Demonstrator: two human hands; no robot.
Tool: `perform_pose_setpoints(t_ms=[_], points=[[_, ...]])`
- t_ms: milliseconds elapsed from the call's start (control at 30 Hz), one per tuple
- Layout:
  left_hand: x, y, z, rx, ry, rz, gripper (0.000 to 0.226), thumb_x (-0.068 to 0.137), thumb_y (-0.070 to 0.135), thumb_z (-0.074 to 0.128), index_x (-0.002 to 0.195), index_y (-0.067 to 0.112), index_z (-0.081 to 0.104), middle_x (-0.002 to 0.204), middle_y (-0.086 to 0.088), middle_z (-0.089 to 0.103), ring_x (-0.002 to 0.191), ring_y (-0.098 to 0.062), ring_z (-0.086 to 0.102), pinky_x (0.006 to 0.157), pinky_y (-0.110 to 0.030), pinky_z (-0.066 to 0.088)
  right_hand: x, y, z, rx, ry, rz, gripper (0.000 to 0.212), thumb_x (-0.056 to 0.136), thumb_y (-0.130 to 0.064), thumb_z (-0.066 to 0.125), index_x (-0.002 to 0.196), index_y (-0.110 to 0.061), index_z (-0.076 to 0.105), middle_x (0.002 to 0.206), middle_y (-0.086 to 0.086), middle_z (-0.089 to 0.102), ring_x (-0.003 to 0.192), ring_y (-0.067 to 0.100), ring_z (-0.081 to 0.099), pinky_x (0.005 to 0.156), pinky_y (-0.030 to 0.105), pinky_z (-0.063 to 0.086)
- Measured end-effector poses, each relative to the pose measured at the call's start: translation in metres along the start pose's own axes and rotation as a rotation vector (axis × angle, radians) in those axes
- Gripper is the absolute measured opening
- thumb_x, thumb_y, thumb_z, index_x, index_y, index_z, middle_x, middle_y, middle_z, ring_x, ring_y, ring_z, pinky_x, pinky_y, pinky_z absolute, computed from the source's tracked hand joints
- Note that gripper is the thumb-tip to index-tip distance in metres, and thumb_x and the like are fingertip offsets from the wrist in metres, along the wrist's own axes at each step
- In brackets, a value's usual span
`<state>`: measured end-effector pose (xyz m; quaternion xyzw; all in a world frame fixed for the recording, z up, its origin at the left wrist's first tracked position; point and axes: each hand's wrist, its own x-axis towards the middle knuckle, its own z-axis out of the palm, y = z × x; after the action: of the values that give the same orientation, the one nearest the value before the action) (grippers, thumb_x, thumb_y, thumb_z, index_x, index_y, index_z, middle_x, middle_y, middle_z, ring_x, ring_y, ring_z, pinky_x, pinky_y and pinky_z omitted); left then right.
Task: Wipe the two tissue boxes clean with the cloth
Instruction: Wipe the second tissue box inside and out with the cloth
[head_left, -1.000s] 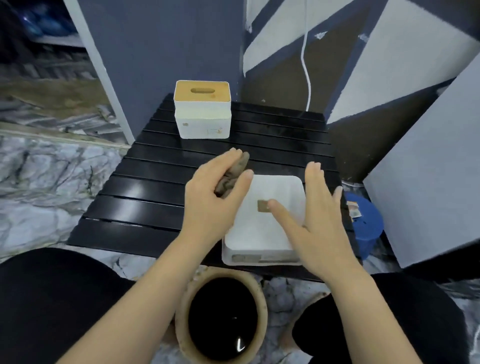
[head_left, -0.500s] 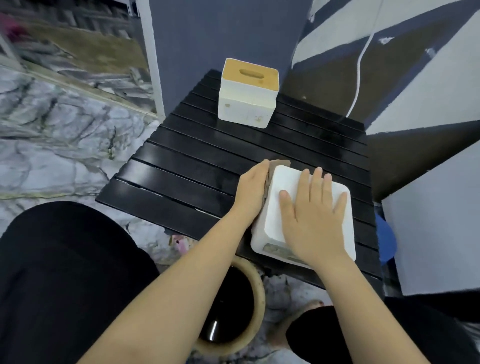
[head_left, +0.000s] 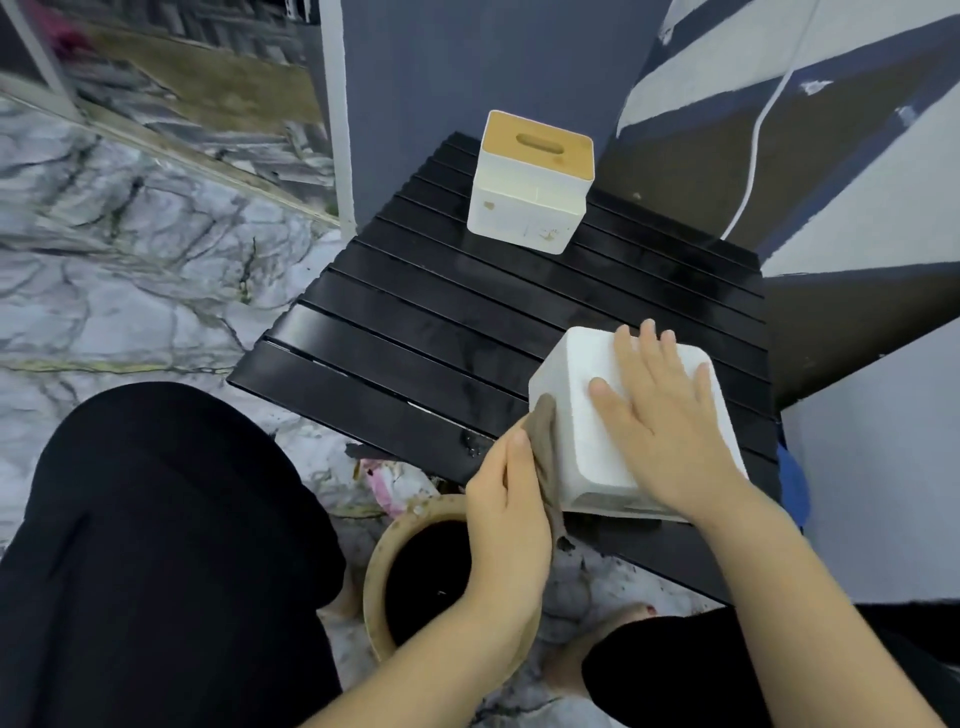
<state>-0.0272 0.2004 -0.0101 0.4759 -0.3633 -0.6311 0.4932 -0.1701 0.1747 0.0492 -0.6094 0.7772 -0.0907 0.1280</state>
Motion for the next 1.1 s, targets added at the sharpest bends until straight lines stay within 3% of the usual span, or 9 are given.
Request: perform_pose_setpoints(t_ms=[67, 167, 333, 400, 467, 500, 667, 833, 1100], points=[[0.002, 0.005, -0.002, -0.032, 0.123, -0.044, 0.044, 0.109, 0.029, 0.043, 0.066, 0.021, 0.046, 0.059, 0.009, 0.041, 0.058, -0.009, 0.038, 0.059, -0.024, 0.036, 0.006, 0.009, -0.020, 0.192, -0.100, -0.095, 0.058, 0.106, -0.040, 0.048, 0.161, -0.033, 0.030, 0.173, -0.008, 0.005, 0.158, 0.003, -0.011, 0.121, 0.031, -0.018], [0.016, 0.015, -0.005, -0.068, 0.279, -0.006, 0.047, 0.108, 0.028, 0.044, 0.062, 0.021, 0.036, 0.059, 0.008, 0.036, 0.059, -0.009, 0.035, 0.059, -0.022, 0.034, 0.002, 0.009, -0.033, 0.414, -0.003, -0.105, 0.034, 0.103, -0.030, 0.060, 0.137, -0.031, 0.064, 0.169, -0.011, 0.020, 0.157, -0.001, -0.004, 0.124, 0.030, -0.016], [0.025, 0.025, 0.003, -0.098, 0.201, 0.125, 0.034, 0.109, 0.023, 0.042, 0.091, 0.022, 0.071, 0.064, 0.013, 0.057, 0.059, 0.001, 0.053, 0.060, -0.016, 0.047, -0.006, -0.001, 0.001, 0.168, 0.132, 0.197, 0.069, 0.106, -0.054, 0.028, 0.164, -0.017, 0.021, 0.173, 0.012, 0.002, 0.160, 0.023, -0.010, 0.127, 0.045, -0.014], [0.019, 0.021, 0.010, -0.069, 0.035, 0.163, 0.031, 0.109, 0.027, 0.044, 0.110, 0.031, 0.075, 0.077, -0.009, 0.066, 0.073, -0.022, 0.068, 0.072, -0.037, 0.058, -0.006, 0.005, 0.010, 0.046, 0.120, 0.160, 0.075, 0.105, -0.058, 0.021, 0.166, -0.017, 0.006, 0.173, 0.012, -0.003, 0.160, 0.023, -0.013, 0.127, 0.043, -0.014], [0.016, 0.014, 0.012, 0.006, -0.149, 0.195, 0.030, 0.107, 0.032, 0.047, 0.125, 0.034, 0.071, 0.101, -0.021, 0.065, 0.105, -0.050, 0.059, 0.096, -0.061, 0.049, -0.005, 0.018, 0.007, 0.037, 0.103, 0.007, 0.078, 0.101, -0.063, 0.017, 0.166, -0.021, 0.008, 0.174, 0.004, -0.001, 0.160, 0.015, -0.011, 0.127, 0.037, -0.015], [0.016, 0.011, 0.012, 0.026, -0.238, 0.193, 0.031, 0.106, 0.032, 0.049, 0.130, 0.034, 0.068, 0.110, -0.018, 0.064, 0.116, -0.048, 0.054, 0.105, -0.061, 0.042, -0.003, 0.027, 0.004, 0.058, 0.086, -0.077, 0.078, 0.099, -0.063, 0.016, 0.166, -0.023, 0.011, 0.174, -0.001, 0.002, 0.160, 0.009, -0.009, 0.128, 0.034, -0.014], [0.032, 0.007, 0.036, 0.077, -0.466, 0.231, 0.042, 0.107, 0.027, 0.048, 0.148, 0.025, 0.050, 0.160, 0.012, 0.040, 0.148, 0.003, 0.029, 0.124, -0.028, 0.024, 0.001, 0.052, -0.009, 0.187, 0.000, -0.249, 0.067, 0.102, -0.048, 0.022, 0.164, -0.023, 0.016, 0.172, -0.009, 0.008, 0.157, -0.004, -0.001, 0.131, 0.031, -0.002], [0.082, 0.014, 0.062, 0.034, -0.406, 0.143, 0.037, 0.109, 0.031, 0.045, 0.145, 0.029, 0.055, 0.152, 0.015, 0.051, 0.139, 0.009, 0.041, 0.116, -0.015, 0.031, 0.001, 0.050, -0.008, 0.198, 0.005, -0.226, 0.064, 0.105, -0.043, 0.029, 0.165, -0.021, 0.019, 0.173, -0.010, 0.007, 0.156, -0.008, -0.003, 0.128, 0.023, -0.004], [0.098, -0.014, 0.043, 0.362, -0.341, 0.200, 0.041, 0.110, 0.029, 0.039, 0.149, 0.024, 0.050, 0.151, 0.010, 0.052, 0.137, 0.001, 0.044, 0.111, -0.010, 0.031, 0.001, 0.050, -0.006, 0.169, 0.018, -0.227, 0.063, 0.106, -0.039, 0.031, 0.164, -0.018, 0.019, 0.172, -0.010, 0.009, 0.154, -0.011, -0.003, 0.126, 0.018, -0.005]])
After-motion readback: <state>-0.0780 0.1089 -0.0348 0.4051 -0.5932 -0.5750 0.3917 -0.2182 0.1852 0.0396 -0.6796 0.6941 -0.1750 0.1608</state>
